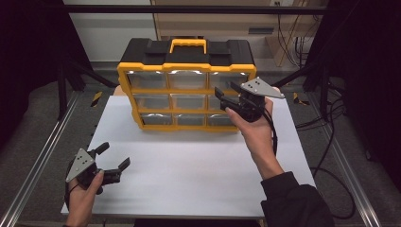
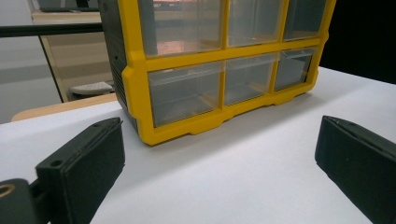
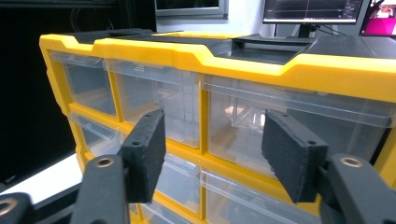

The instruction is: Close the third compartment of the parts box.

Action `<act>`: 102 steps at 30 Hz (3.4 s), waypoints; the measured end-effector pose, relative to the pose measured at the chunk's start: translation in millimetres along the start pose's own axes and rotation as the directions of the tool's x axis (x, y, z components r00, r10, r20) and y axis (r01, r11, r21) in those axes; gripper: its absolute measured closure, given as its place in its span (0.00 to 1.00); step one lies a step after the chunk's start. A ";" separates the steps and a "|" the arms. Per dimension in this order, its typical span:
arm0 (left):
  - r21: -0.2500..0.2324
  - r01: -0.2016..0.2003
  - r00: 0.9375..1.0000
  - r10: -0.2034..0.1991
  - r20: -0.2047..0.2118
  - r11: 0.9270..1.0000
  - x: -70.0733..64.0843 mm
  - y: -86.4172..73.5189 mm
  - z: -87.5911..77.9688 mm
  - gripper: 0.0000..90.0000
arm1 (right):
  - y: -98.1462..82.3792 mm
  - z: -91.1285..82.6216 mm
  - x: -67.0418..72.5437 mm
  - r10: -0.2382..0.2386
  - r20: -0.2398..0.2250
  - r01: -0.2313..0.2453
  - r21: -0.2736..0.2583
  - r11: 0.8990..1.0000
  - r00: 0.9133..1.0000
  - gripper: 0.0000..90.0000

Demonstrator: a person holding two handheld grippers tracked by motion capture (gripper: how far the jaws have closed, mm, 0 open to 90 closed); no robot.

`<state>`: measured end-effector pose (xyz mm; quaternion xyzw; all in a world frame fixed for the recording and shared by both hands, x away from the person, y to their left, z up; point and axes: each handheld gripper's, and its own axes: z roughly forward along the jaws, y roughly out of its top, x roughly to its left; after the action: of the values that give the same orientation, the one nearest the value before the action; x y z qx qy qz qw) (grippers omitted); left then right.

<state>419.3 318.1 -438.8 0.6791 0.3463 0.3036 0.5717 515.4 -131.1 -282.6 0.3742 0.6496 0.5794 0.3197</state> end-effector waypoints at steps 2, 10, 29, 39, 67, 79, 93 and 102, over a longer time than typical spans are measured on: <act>0.001 0.001 1.000 -0.001 0.001 1.000 0.2 -0.2 -0.1 0.01 | 0.1 0.3 0.0 -0.002 -0.003 0.002 -0.001 1.000 1.000 0.41; 0.003 -0.001 1.000 0.001 0.002 1.000 -0.1 -0.2 0.3 0.01 | -1.8 1.0 -0.7 -0.007 -0.025 0.008 0.015 1.000 1.000 0.09; 0.006 -0.001 1.000 0.001 0.003 1.000 -0.3 -0.5 0.7 0.01 | -1.4 -13.9 -9.6 0.003 -0.057 -0.003 0.008 1.000 0.998 0.05; -0.004 0.018 1.000 -0.018 -0.005 1.000 1.5 -1.6 -2.5 0.01 | 0.6 -26.4 -17.2 -0.014 -0.045 0.015 0.029 0.999 0.999 0.05; -0.039 0.091 0.995 -0.092 -0.029 0.995 5.1 -6.4 -13.9 0.01 | 21.0 -91.0 -52.0 -0.024 -0.001 0.024 -0.056 0.998 1.000 0.04; -0.032 0.087 0.996 -0.087 -0.019 0.996 4.0 -5.9 -12.4 0.01 | 12.1 -107.7 -67.1 -0.003 0.044 0.006 -0.064 0.998 0.999 0.04; -0.032 0.086 0.996 -0.086 -0.020 0.996 3.8 -6.0 -12.3 0.01 | -4.1 -124.6 -76.6 0.015 0.084 -0.009 -0.061 0.998 0.996 0.03; -0.047 0.099 0.994 -0.101 -0.033 0.994 6.9 -5.3 -15.3 0.01 | -14.6 -135.2 -78.7 -0.009 0.114 0.014 -0.041 0.999 0.993 0.03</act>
<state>410.3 333.0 -441.4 0.6421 0.3830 0.2945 0.5952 439.5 -268.7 -281.7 0.3961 0.6202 0.5690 0.3671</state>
